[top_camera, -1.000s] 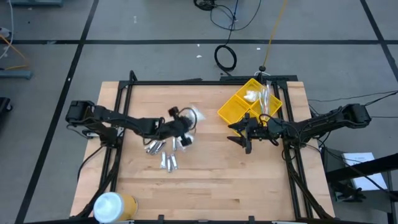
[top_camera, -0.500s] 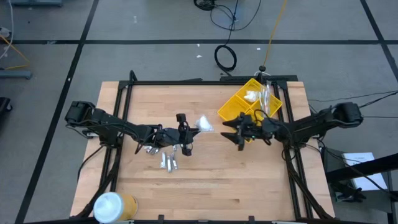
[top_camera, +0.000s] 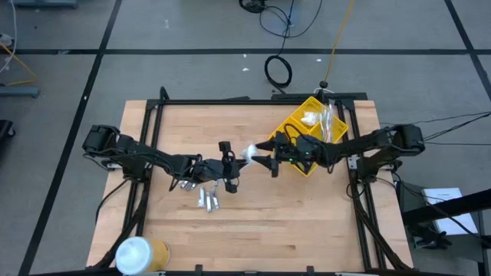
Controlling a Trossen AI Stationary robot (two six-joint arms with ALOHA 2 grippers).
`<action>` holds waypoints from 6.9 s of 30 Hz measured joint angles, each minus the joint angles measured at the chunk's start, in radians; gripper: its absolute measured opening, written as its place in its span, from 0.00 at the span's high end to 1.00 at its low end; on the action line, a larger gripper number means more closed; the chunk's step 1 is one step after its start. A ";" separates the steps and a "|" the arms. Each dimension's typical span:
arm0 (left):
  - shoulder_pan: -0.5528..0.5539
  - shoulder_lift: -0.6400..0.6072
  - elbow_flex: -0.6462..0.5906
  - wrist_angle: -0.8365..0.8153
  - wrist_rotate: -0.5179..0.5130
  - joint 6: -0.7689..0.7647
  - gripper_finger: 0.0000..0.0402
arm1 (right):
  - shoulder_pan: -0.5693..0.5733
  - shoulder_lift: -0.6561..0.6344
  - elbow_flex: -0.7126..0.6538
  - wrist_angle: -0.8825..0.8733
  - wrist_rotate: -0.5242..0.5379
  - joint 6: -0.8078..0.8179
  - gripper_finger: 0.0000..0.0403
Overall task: Pick & Place Travel size toiletries
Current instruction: Put the cotton pack into the top left yellow bin
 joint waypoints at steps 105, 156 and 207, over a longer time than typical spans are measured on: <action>0.115 -0.001 0.000 0.027 0.234 -0.448 0.19 | -0.597 -0.291 0.004 -0.881 0.380 -0.353 0.29; 0.105 0.001 -0.001 -0.535 0.161 -0.850 0.19 | -0.423 -0.578 -0.317 -0.284 -0.156 -0.225 0.48; 0.124 0.100 0.223 -0.108 0.192 -0.382 0.90 | 0.029 -0.360 -0.372 -0.008 0.089 -0.217 0.48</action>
